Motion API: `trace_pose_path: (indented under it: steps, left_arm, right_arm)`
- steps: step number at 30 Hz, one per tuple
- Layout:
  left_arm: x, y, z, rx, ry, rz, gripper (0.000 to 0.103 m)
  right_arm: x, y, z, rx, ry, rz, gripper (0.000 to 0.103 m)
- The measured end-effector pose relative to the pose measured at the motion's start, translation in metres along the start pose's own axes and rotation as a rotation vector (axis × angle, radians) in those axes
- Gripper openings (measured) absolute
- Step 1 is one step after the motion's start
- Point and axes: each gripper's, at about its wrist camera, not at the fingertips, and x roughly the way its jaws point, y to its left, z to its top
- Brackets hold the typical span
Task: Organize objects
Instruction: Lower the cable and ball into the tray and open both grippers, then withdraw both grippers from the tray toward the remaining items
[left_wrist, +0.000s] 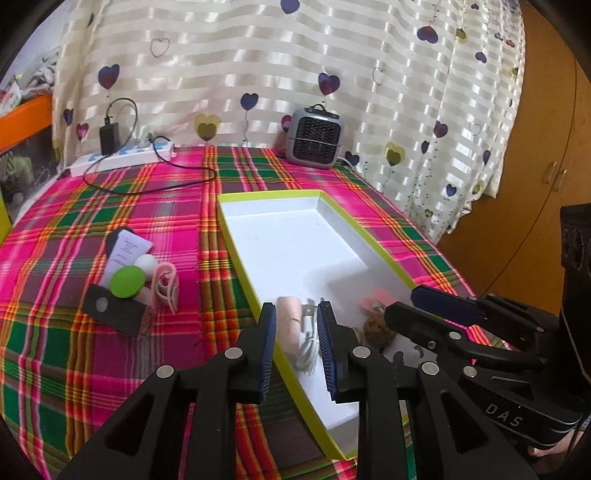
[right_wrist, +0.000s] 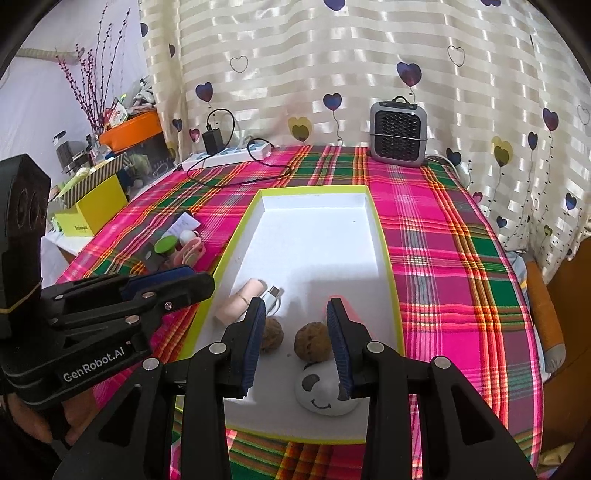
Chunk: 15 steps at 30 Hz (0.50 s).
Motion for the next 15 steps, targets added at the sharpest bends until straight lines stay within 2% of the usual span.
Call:
trace_pose_path:
  steps: [4, 8, 10, 12, 15]
  left_arm:
    - [-0.008, 0.002, -0.003, 0.006, -0.021, 0.005, 0.021]
    - [-0.017, 0.013, -0.008, -0.013, -0.027, -0.001, 0.022]
    - [-0.019, 0.021, -0.01, -0.034, -0.026, -0.011, 0.023]
    - [-0.022, 0.032, -0.013, -0.058, -0.03, 0.004, 0.027]
    - [-0.025, 0.051, -0.015, -0.103, -0.034, 0.024, 0.028]
  right_arm:
    - [-0.001, 0.002, 0.0, -0.002, -0.002, 0.007, 0.036]
    - [-0.002, 0.008, 0.002, -0.016, -0.012, 0.012, 0.046]
    - [-0.001, 0.011, 0.004, -0.018, -0.016, 0.026, 0.046]
    - [0.0, 0.018, 0.006, -0.025, -0.021, 0.046, 0.047]
    - [0.005, 0.03, 0.008, -0.05, -0.021, 0.077, 0.047]
